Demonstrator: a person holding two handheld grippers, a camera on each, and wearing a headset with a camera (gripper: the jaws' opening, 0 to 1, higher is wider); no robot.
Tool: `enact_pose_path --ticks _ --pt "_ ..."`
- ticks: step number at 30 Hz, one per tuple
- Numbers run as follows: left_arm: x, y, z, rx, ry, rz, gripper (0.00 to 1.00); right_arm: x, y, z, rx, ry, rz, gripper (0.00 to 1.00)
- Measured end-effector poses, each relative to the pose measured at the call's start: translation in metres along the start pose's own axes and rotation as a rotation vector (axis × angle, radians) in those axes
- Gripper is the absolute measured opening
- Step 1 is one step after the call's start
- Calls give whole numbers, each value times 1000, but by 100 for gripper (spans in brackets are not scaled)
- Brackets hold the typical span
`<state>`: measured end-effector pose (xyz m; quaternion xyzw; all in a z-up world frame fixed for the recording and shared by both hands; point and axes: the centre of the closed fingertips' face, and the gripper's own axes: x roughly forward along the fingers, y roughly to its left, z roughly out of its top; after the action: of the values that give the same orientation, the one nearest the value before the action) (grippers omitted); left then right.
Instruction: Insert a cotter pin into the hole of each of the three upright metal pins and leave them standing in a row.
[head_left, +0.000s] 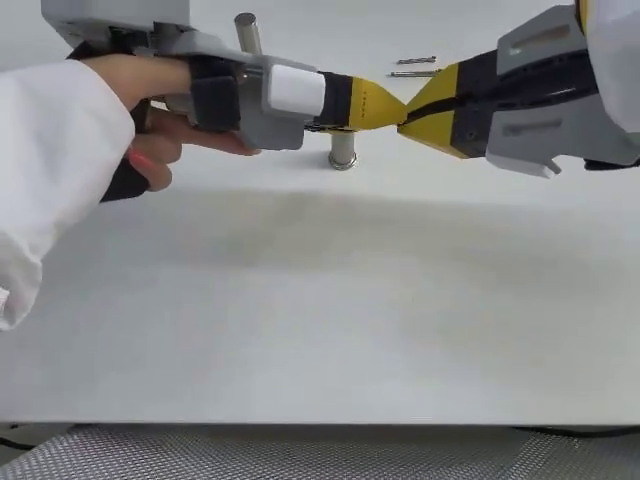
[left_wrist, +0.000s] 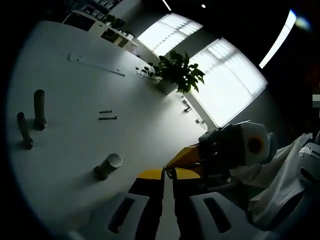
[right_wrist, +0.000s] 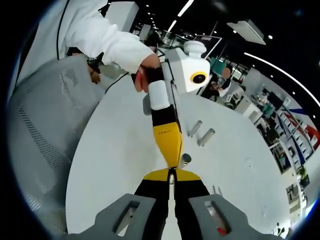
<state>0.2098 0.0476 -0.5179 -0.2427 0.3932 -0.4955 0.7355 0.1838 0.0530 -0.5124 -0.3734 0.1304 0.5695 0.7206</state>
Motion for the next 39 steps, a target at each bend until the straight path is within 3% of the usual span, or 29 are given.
enact_pose_path --ticks 7,11,26,39 --pt "0 1 0 -5 4 4 2 3 -2 -1 -13 6 -1 0" --pt "-1 5 -3 -56 15 12 1 5 -1 0 -13 5 11 0" --pt "-3 3 -13 16 48 37 0 11 3 -3 6 -6 34 0" --pt "-6 7 -13 16 40 43 0 19 -2 -10 53 -24 39 0"
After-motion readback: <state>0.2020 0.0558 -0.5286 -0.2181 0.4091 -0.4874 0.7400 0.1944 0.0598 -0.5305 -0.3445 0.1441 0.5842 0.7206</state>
